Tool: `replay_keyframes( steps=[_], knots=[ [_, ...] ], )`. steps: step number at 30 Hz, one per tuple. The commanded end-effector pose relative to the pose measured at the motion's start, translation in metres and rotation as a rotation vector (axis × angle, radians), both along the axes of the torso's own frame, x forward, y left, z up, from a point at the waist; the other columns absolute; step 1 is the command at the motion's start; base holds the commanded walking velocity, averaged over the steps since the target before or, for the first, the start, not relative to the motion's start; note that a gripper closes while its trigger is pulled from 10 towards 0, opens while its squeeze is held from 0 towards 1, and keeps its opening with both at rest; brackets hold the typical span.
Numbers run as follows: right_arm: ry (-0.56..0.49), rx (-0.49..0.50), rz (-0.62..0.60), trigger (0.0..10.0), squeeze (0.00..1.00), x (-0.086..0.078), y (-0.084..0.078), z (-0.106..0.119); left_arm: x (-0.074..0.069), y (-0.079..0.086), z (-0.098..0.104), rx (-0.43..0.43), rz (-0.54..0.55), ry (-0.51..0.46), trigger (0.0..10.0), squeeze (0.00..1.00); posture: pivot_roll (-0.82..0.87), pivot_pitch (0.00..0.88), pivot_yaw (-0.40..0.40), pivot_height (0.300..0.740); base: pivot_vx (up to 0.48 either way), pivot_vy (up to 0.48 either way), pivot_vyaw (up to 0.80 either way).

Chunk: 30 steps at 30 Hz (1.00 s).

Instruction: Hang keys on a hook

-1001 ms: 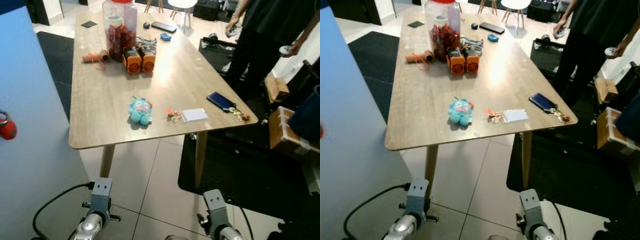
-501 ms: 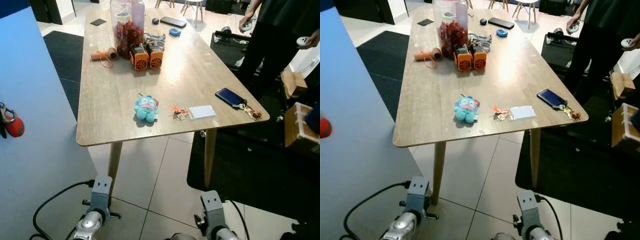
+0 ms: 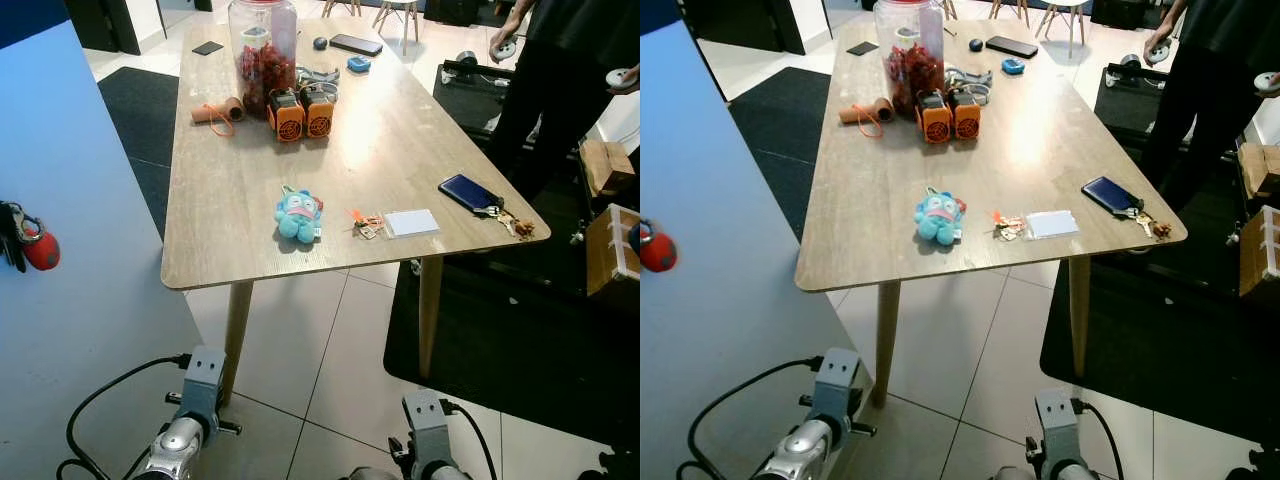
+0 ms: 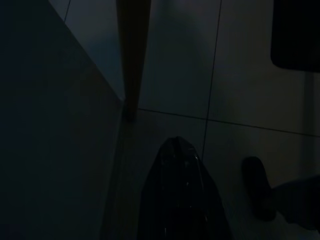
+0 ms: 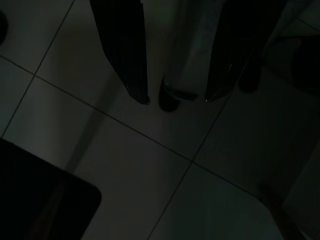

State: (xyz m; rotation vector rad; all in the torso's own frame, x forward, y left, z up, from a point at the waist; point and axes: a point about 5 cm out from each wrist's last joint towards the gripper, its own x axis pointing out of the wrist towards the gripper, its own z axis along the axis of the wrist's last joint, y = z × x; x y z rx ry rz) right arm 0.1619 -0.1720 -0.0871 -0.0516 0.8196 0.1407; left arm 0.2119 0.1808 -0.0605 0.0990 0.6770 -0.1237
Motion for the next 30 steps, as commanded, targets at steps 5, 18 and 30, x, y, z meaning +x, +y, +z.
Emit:
replay_keyframes(
  steps=[5, 18, 30],
  knots=[
    [0.014, 0.0, -0.01, 10.0, 0.0, -0.005, -0.001, -0.0021, -0.0044, -0.002, -0.0026, 0.001, -0.021, 0.013, 10.0, 0.0, 0.06, 0.068, -0.015, 0.74, 0.0, -0.469, 0.0],
    [0.022, -0.001, -0.002, 10.0, 0.0, -0.0068, -0.001, -0.0029, -0.0064, -0.0027, -0.0036, -0.002, -0.018, 0.015, 10.0, 0.0, 0.06, 0.067, -0.023, 0.74, 0.0, -0.479, 0.0],
    [0.025, -0.008, 0.002, 10.0, 0.0, -0.0078, -0.0034, -0.0031, -0.0016, -0.0026, -0.0019, -0.008, 0.007, 0.018, 10.0, 0.0, 0.06, 0.053, -0.024, 0.74, 0.0, -0.155, 0.0]
  ],
)
